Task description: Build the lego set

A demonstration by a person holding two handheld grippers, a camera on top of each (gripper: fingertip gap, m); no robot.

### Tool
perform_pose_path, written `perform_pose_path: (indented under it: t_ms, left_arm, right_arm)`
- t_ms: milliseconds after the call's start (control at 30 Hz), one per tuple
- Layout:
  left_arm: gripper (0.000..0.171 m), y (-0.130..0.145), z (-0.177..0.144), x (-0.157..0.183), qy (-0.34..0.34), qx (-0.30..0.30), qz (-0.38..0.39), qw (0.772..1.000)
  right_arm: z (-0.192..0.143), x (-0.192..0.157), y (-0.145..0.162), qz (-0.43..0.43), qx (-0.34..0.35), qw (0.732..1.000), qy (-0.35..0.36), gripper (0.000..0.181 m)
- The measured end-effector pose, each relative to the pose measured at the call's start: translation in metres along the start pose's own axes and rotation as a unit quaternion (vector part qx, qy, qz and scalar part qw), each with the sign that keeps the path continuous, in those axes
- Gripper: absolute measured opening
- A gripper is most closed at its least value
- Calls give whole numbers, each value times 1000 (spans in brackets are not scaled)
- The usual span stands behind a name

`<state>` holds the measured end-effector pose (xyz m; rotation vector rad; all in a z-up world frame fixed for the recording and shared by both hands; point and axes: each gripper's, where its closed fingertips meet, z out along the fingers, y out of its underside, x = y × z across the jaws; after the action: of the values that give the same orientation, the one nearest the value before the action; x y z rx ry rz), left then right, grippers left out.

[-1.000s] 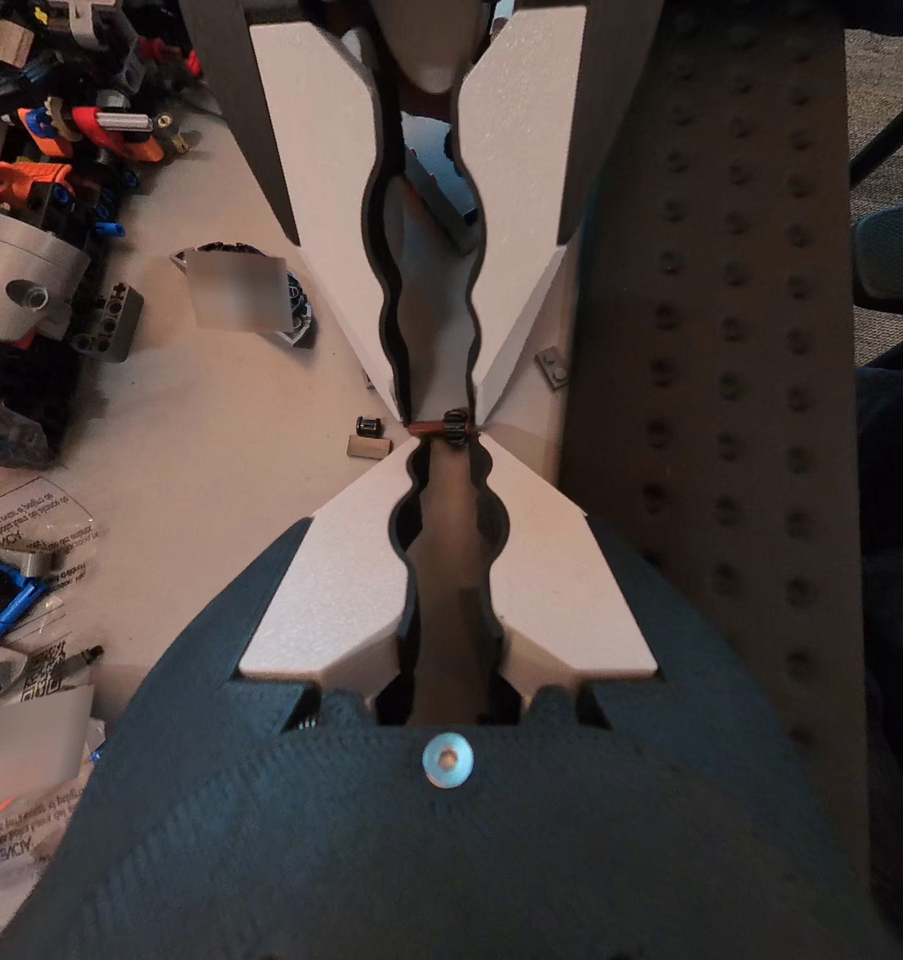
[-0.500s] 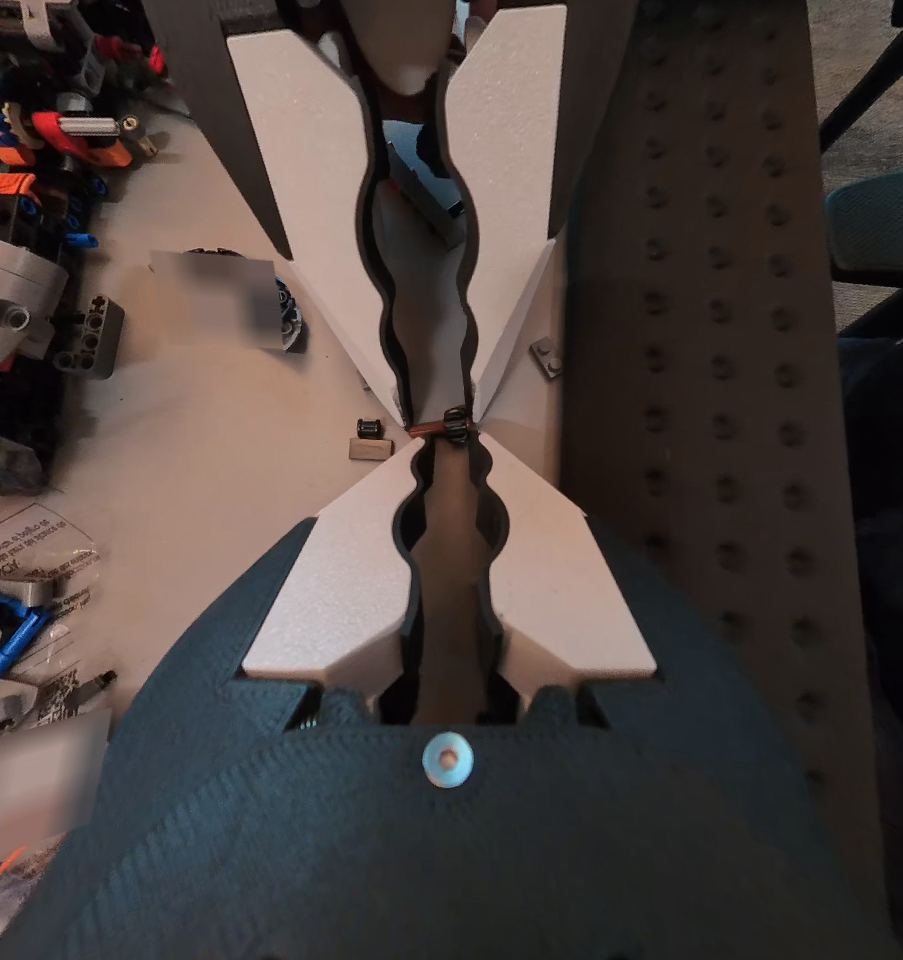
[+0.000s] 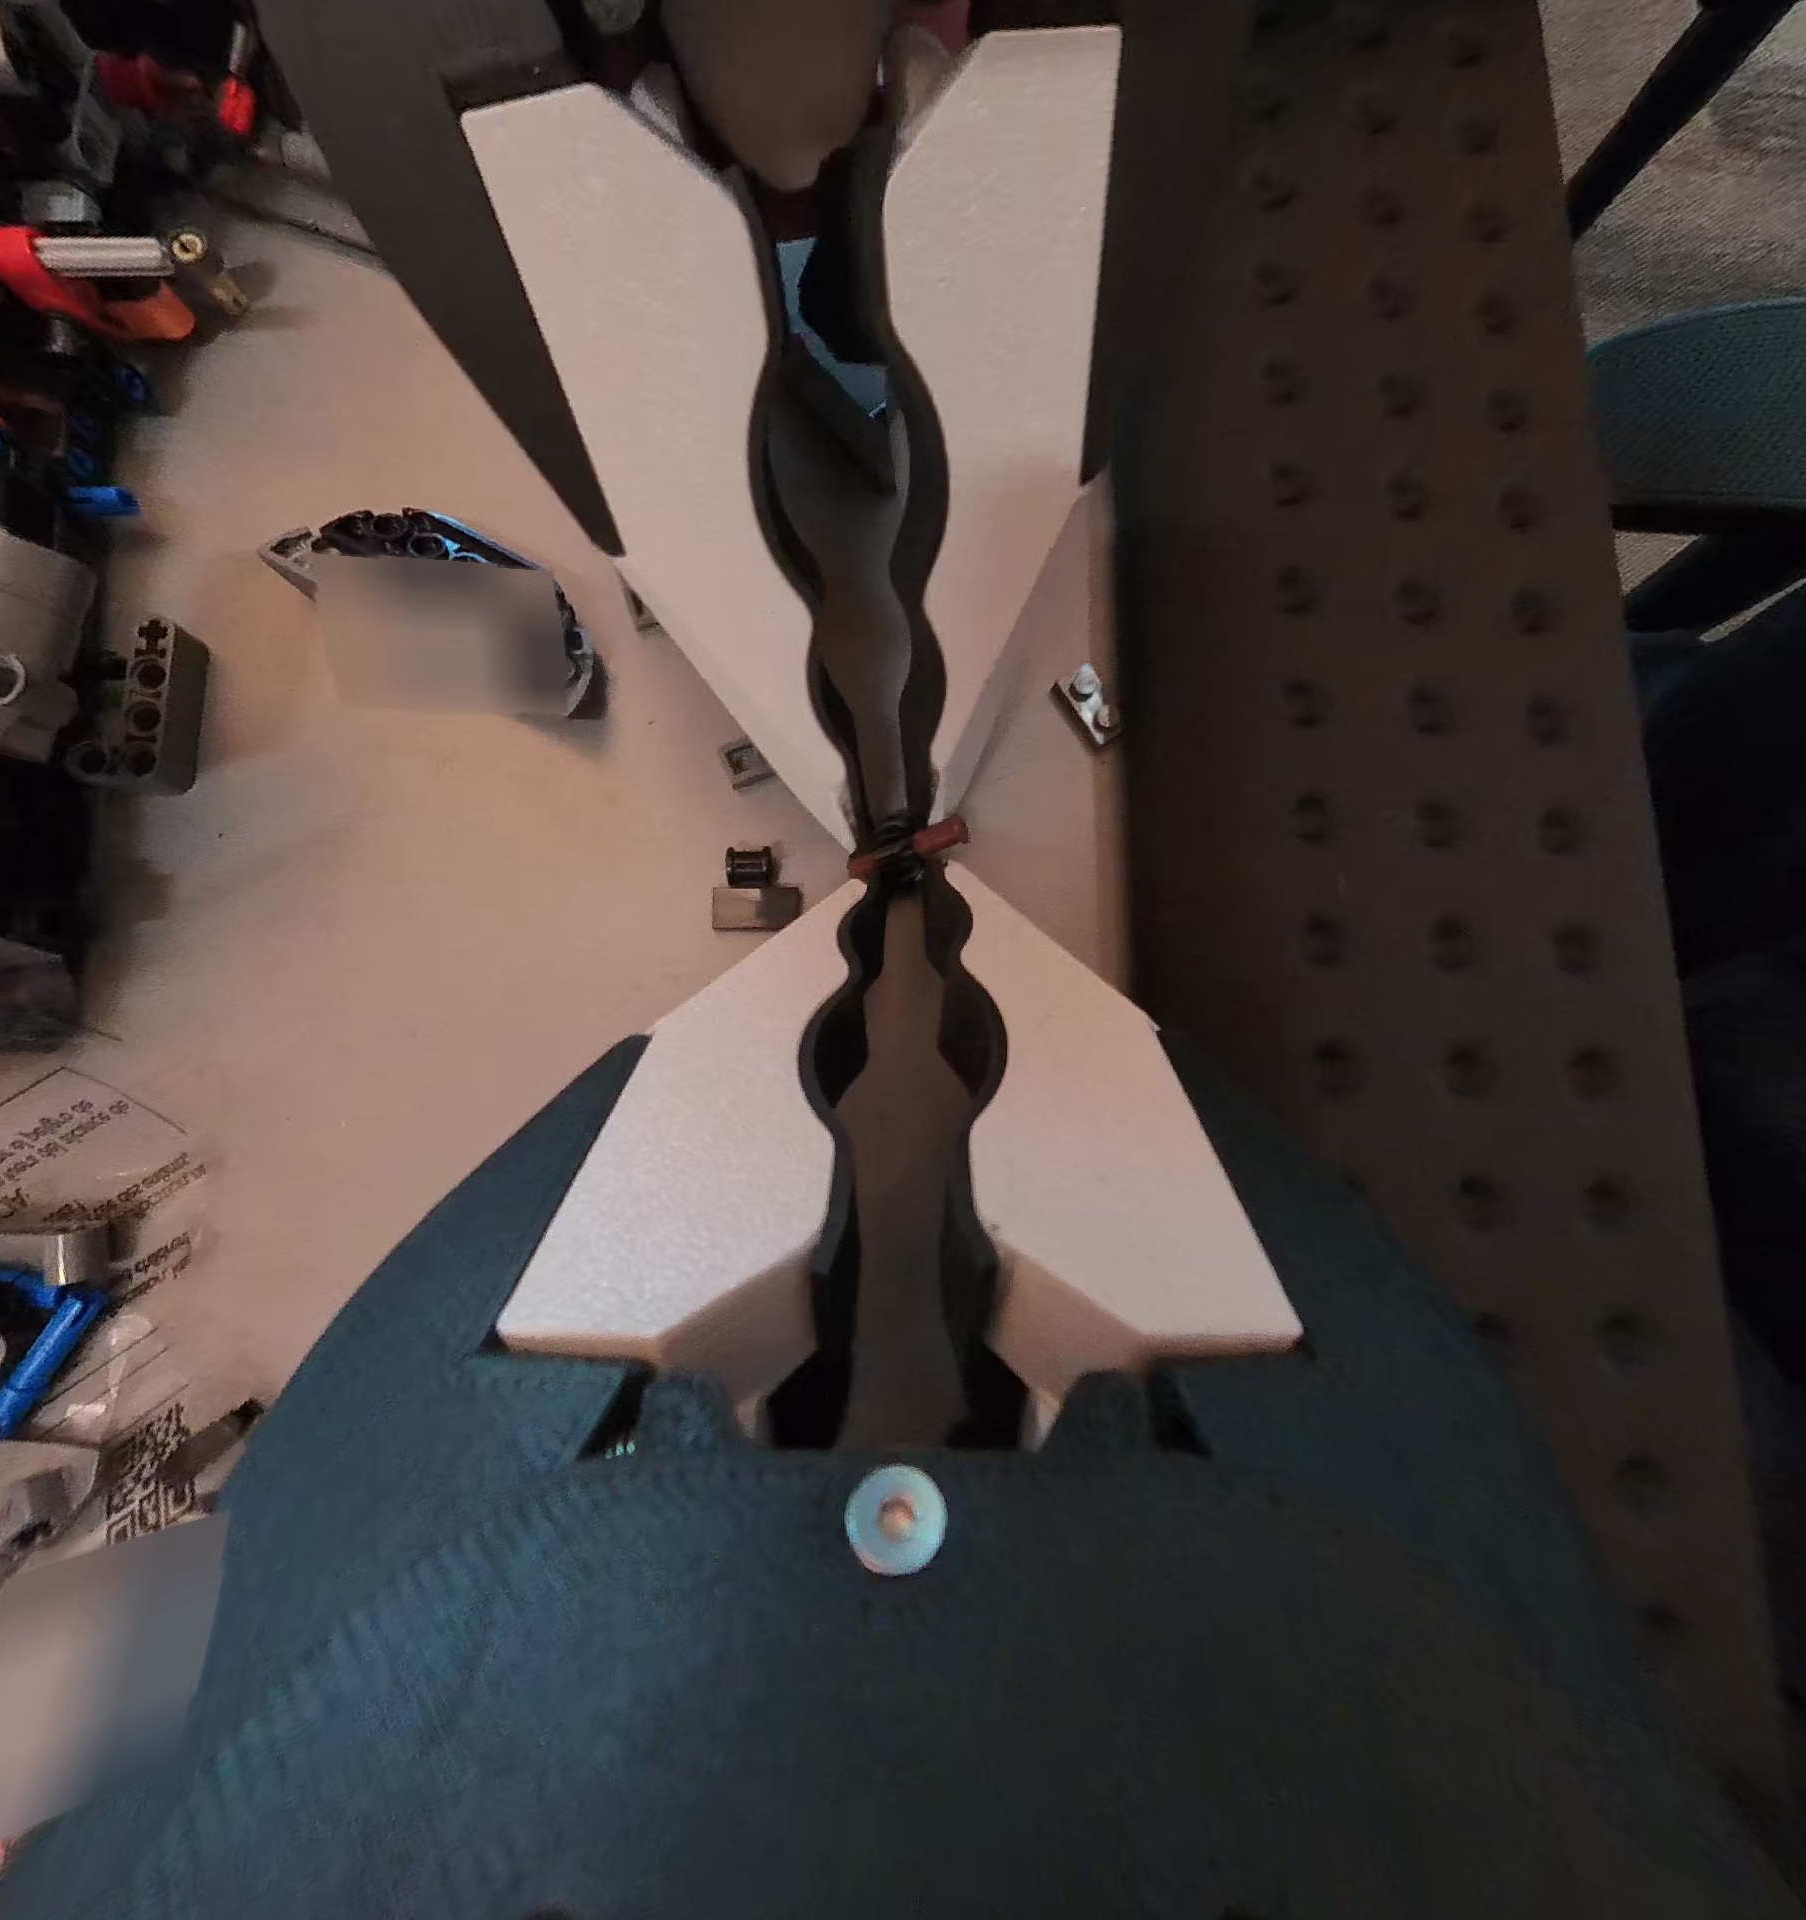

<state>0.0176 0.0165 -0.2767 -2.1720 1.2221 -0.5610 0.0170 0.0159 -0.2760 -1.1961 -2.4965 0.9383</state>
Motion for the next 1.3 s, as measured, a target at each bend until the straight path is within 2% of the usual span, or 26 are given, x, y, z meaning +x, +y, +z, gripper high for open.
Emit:
perform_pose_path:
  t_ms: [633,867,1067,1300]
  left_arm:
    - [5,-1,1,4,-17,16,5,1000]
    - [5,-11,-10,-8,-60,49,2,997]
    - [5,-33,-36,-29,-149,112,10,982]
    - [5,-51,-76,-59,-315,148,42,936]
  right_arm:
    - [-1,-2,1,-25,-3,999,23,7]
    - [-16,13,-7,-4,30,998,63,9]
    - [-43,31,-19,61,104,989,86,11]
    - [-56,37,-35,134,182,972,56,15]
